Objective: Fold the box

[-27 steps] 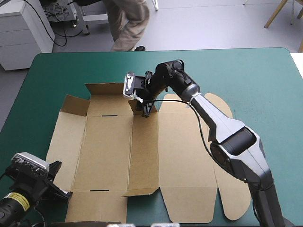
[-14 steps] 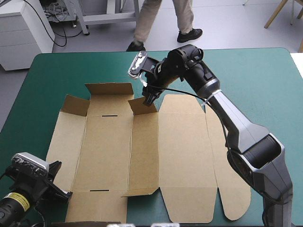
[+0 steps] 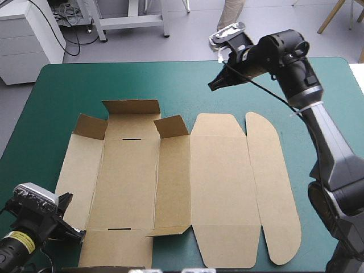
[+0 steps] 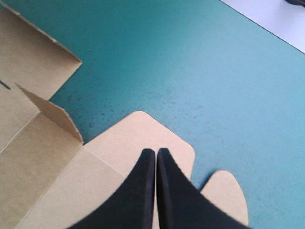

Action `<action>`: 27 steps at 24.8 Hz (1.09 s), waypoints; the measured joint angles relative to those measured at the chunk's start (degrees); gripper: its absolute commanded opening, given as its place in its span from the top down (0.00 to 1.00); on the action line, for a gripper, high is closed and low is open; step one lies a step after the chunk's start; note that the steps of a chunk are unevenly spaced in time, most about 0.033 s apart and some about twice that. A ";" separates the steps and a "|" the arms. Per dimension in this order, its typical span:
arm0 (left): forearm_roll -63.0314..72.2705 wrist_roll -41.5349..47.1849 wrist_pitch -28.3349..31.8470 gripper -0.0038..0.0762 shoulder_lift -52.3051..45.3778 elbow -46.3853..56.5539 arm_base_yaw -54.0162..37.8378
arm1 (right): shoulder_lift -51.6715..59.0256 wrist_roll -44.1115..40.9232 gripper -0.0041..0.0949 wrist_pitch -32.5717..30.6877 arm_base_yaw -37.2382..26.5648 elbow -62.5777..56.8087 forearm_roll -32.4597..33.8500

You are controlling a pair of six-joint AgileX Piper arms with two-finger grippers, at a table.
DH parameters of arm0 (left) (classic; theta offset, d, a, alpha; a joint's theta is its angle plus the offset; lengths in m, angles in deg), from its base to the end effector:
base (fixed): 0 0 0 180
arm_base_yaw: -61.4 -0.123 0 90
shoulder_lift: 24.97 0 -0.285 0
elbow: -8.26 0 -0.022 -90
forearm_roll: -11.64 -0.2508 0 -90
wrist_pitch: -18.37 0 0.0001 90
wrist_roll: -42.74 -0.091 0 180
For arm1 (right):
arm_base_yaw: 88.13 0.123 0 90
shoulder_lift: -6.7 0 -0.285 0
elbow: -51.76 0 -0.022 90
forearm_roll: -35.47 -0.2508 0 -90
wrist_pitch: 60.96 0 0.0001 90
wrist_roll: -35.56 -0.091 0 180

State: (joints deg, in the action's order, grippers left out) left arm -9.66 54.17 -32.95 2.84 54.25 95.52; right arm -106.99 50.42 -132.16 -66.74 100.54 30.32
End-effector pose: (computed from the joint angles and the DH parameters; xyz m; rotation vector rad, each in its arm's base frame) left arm 0.0606 -0.0098 0.2993 0.5030 2.0620 -0.0199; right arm 0.3651 0.1513 0.4449 -0.7455 2.2572 0.1694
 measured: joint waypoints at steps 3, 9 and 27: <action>-0.86 0.00 0.00 0.96 0.00 0.00 0.00 | 2.48 -1.30 0.98 0.04 -3.55 -3.97 0.08; -1.59 0.84 -1.77 0.96 1.25 -1.70 0.00 | 7.92 -1.15 0.98 0.04 -9.43 -15.06 0.30; -8.68 0.39 -10.08 0.93 36.90 -35.28 -0.21 | 35.97 4.40 0.98 5.87 -15.10 -52.36 -1.47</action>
State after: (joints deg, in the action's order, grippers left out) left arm -18.34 54.57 -43.03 39.74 18.98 95.31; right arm -71.01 54.81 -126.29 -81.84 48.18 28.85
